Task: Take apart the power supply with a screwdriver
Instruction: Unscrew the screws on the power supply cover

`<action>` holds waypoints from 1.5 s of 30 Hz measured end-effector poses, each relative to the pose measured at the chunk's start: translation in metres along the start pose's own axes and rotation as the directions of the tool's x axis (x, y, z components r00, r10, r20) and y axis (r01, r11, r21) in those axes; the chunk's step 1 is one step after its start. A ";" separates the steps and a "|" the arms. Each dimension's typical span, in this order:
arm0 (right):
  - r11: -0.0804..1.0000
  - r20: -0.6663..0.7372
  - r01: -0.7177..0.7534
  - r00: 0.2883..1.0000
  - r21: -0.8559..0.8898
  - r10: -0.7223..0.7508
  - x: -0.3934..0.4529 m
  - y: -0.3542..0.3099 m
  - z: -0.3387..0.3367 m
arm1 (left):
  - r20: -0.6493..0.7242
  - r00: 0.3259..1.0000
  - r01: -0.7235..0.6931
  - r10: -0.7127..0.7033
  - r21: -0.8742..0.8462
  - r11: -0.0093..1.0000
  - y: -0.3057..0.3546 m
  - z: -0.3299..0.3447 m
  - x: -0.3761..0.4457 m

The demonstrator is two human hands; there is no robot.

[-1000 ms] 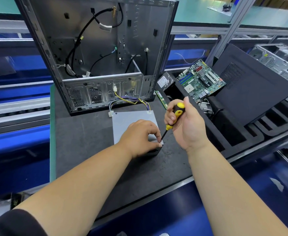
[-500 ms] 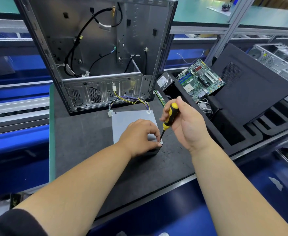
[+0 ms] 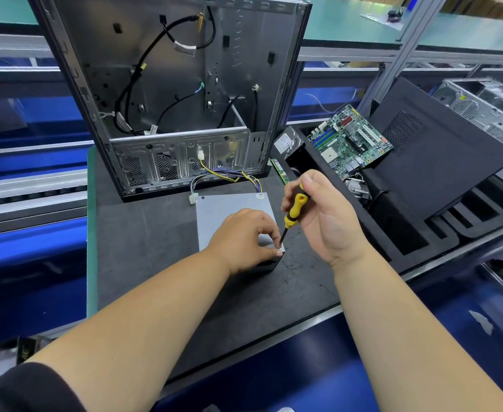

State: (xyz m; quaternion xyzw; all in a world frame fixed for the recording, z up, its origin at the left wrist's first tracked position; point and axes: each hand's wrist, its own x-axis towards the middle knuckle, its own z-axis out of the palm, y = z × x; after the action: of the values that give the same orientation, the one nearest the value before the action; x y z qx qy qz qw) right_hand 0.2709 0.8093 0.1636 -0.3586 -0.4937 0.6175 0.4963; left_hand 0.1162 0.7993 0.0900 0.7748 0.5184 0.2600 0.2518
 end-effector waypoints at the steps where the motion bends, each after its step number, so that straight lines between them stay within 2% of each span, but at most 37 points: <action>1: 1.000 -0.001 -0.012 1.000 -0.013 0.012 0.000 -0.001 -0.001 | -0.001 1.000 -0.002 0.002 0.001 1.000 0.000 0.000 0.000; 13: 0.998 -0.008 -0.005 1.000 0.066 0.006 -0.004 0.006 0.012 | -0.003 1.000 -0.004 0.004 -0.003 1.000 -0.001 0.000 -0.001; 26: 0.999 -0.044 0.010 0.999 -0.045 -0.012 -0.004 -0.006 -0.001 | 0.002 1.000 -0.001 0.001 0.002 1.000 -0.001 0.001 0.000; 33: 0.996 -0.030 -0.026 0.999 0.084 0.029 -0.003 0.000 0.006 | -0.010 1.000 0.000 0.000 -0.002 1.000 -0.001 0.002 0.000; 39: 0.999 -0.057 0.040 0.998 -0.008 -0.041 -0.005 0.001 0.004 | -0.003 1.000 0.007 -0.007 -0.004 1.000 0.000 0.001 -0.001; 45: 1.000 -0.018 -0.009 1.000 0.001 0.009 -0.005 -0.001 -0.003 | 0.002 1.000 0.002 -0.002 0.001 1.000 0.001 0.000 -0.001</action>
State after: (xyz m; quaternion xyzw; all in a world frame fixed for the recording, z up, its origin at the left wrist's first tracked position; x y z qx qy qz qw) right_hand 0.2756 0.8056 0.1638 -0.3664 -0.4873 0.6167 0.4980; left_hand 0.1160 0.7980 0.0904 0.7746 0.5192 0.2587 0.2521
